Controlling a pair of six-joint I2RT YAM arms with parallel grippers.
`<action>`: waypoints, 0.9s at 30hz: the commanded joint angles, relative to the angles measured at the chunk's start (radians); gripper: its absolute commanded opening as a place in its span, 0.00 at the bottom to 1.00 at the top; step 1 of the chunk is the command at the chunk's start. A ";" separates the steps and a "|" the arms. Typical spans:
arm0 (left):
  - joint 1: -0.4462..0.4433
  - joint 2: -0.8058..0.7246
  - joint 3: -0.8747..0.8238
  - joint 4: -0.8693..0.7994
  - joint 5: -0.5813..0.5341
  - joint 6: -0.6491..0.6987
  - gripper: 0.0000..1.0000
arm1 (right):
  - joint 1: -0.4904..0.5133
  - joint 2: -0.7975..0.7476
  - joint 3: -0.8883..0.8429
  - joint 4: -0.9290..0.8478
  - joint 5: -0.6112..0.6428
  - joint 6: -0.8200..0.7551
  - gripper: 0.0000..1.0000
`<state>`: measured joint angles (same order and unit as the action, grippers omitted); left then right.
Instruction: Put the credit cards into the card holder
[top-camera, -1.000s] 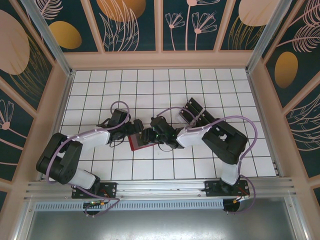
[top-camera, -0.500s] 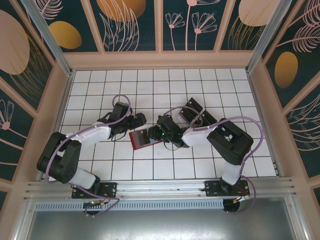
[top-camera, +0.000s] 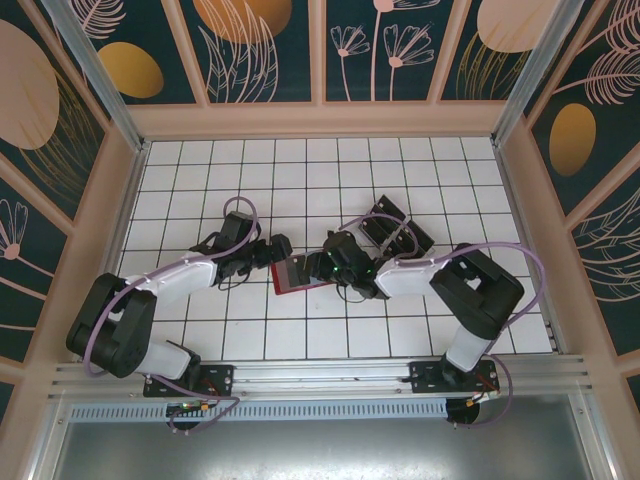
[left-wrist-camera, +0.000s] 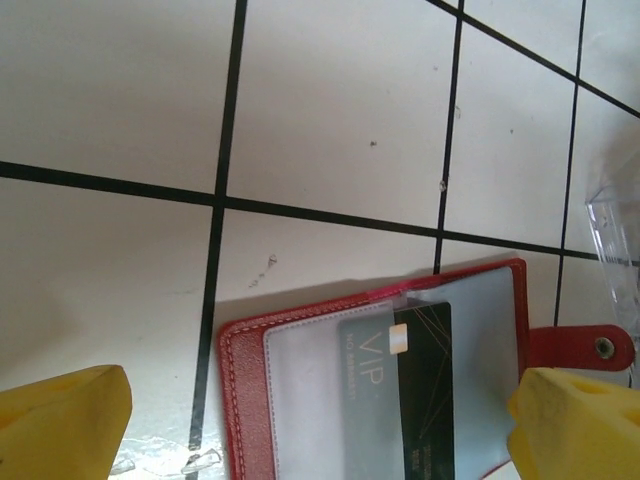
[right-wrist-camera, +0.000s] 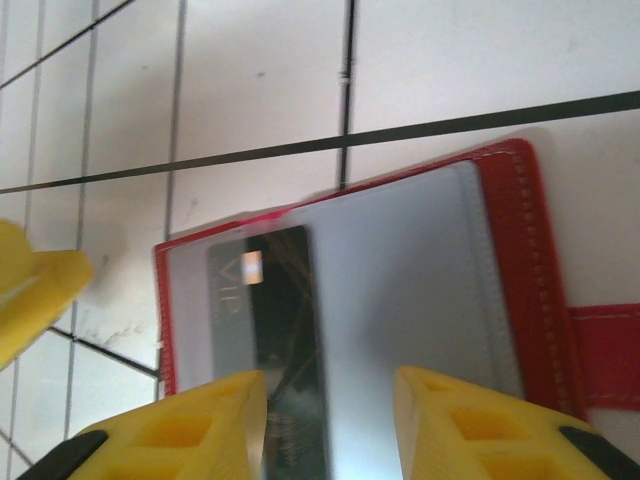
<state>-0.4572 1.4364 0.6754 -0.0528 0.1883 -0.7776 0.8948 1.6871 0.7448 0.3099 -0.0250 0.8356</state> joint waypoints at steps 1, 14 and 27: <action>-0.002 0.007 -0.008 0.049 0.048 -0.018 0.99 | 0.025 -0.054 0.004 -0.002 0.036 -0.022 0.37; -0.002 0.066 0.004 0.109 0.092 -0.051 0.98 | 0.037 -0.005 -0.013 0.057 0.025 0.002 0.29; -0.002 0.113 0.001 0.160 0.117 -0.074 0.98 | 0.038 0.062 -0.007 0.093 0.000 0.014 0.24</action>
<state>-0.4572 1.5318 0.6739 0.0746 0.2848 -0.8368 0.9249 1.7226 0.7429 0.3695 -0.0269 0.8433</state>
